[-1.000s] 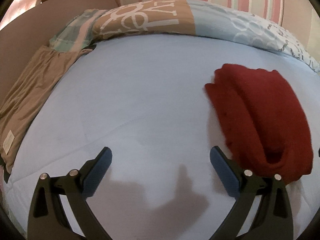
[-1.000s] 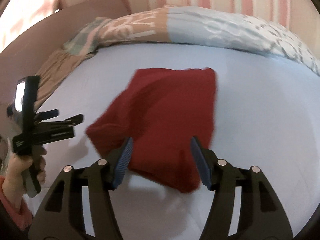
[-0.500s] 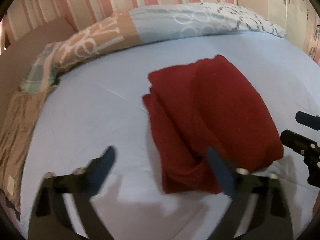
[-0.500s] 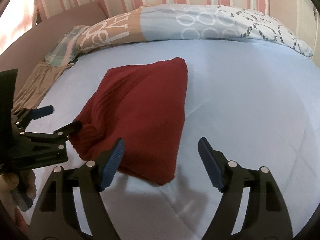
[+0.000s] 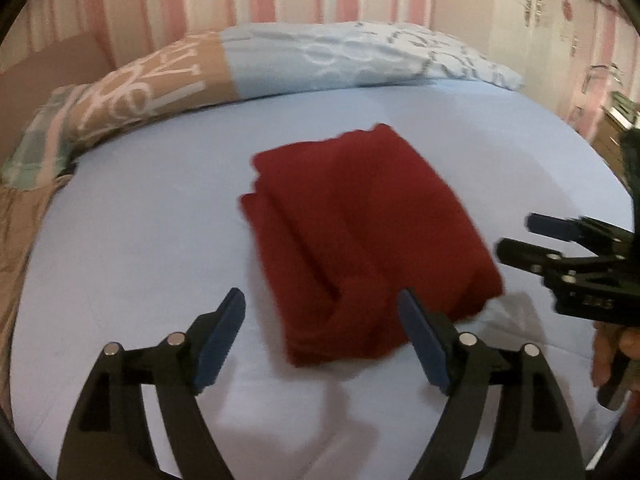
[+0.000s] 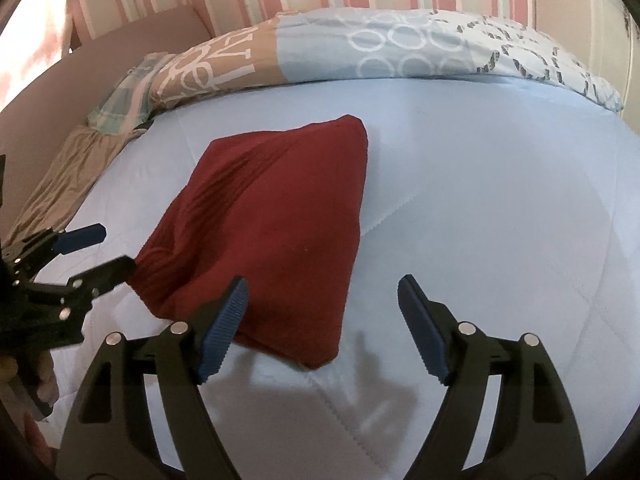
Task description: Fold small clothes
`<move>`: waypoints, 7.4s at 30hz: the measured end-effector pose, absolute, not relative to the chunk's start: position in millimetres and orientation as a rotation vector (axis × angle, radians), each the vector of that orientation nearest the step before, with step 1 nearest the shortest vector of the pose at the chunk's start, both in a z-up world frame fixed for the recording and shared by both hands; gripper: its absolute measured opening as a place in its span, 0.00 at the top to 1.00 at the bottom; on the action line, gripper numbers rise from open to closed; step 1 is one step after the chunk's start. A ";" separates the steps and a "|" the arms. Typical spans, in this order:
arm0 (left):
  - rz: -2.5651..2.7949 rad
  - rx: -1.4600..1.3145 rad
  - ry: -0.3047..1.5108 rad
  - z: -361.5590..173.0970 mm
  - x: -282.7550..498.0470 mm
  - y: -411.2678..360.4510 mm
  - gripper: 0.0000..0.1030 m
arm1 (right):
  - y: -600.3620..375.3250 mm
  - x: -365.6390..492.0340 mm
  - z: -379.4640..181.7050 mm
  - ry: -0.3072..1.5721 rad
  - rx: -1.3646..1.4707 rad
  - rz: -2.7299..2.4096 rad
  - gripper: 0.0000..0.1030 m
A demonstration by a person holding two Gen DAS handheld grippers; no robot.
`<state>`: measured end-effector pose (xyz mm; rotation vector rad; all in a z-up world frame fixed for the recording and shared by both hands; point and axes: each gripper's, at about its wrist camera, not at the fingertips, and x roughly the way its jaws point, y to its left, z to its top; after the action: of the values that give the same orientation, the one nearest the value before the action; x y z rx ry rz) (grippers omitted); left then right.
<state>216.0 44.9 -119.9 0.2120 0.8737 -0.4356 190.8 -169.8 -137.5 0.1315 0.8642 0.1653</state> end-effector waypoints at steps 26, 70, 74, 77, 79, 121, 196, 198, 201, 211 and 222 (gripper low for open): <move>-0.207 -0.091 1.064 -173.4 227.0 84.0 0.63 | -162.1 225.2 -154.7 0.888 0.073 0.104 0.24; -0.171 0.006 1.086 -164.9 251.4 80.9 0.04 | -173.9 228.0 -147.9 0.859 0.101 0.173 0.05; -0.194 0.060 1.097 -178.2 258.9 68.6 0.04 | -171.5 240.3 -155.2 0.892 0.107 0.180 0.05; -0.209 0.106 1.084 -181.4 263.5 59.7 0.04 | -168.5 248.4 -160.1 0.901 0.100 0.188 0.05; -0.220 0.108 1.079 -182.9 268.1 56.6 0.04 | -167.2 257.4 -162.5 0.902 0.104 0.190 0.05; -0.264 0.058 0.922 -141.7 248.9 -13.6 0.69 | -180.9 231.8 -127.6 0.743 0.034 0.272 0.67; -0.298 0.102 0.896 -136.6 79.8 -72.1 0.02 | -291.2 34.0 -103.1 0.788 0.088 0.030 0.03; -0.272 0.090 0.881 -127.3 65.0 -60.8 0.02 | -284.0 20.4 -97.8 0.774 0.079 0.021 0.03; -0.239 0.059 0.872 -116.0 47.1 -47.4 0.02 | -277.6 3.8 -95.2 0.759 0.092 0.019 0.03; -0.216 0.032 0.814 -82.4 -4.7 -33.5 0.02 | -252.0 -46.1 -76.4 0.676 0.069 -0.026 0.03; -0.171 0.054 0.757 -71.3 -43.3 -32.2 0.02 | -233.3 -99.5 -58.0 0.580 0.024 -0.093 0.03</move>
<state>-43.3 -32.2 -71.3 0.0544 0.7571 -0.1710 -99.5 -233.3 -58.0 0.0240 0.5803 -0.0926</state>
